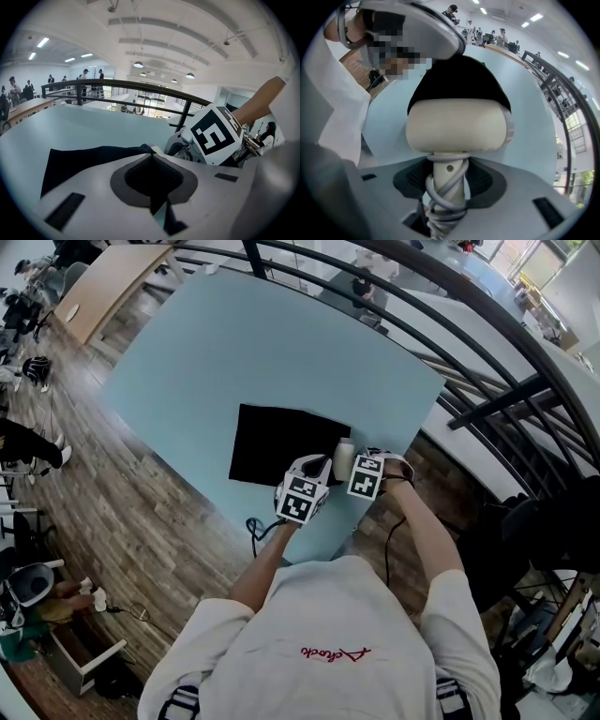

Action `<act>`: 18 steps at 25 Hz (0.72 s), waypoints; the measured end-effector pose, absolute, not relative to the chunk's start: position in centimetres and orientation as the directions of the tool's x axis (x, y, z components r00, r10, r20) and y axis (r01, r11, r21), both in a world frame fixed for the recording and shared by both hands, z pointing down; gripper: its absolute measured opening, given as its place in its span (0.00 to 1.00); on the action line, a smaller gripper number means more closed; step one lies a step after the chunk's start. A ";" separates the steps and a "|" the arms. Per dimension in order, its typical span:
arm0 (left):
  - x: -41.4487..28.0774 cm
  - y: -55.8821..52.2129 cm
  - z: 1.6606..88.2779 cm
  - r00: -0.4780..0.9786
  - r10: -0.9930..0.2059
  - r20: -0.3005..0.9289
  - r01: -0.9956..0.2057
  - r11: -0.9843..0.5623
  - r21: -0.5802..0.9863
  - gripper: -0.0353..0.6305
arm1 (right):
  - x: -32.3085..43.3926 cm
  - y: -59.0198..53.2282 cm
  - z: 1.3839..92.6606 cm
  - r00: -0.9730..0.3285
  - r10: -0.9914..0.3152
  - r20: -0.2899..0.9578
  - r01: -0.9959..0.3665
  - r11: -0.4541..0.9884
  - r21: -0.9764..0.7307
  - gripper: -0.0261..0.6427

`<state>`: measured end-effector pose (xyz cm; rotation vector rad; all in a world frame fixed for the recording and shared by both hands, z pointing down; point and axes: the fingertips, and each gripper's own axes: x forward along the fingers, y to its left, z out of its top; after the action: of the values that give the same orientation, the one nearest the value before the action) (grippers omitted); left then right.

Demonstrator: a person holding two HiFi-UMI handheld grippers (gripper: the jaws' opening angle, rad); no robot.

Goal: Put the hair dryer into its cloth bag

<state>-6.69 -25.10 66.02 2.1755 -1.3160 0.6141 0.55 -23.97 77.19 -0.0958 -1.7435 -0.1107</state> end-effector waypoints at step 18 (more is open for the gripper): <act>-8.5 -24.9 65.6 0.423 -0.677 0.602 -0.903 -0.369 0.219 0.07 | -6.7 -23.8 76.7 -0.239 0.041 0.970 0.215 0.977 0.011 0.36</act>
<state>-8.48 -24.86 65.58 2.1591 -1.3327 0.5705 -6.67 -23.78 76.73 -0.1887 -1.8087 -0.1638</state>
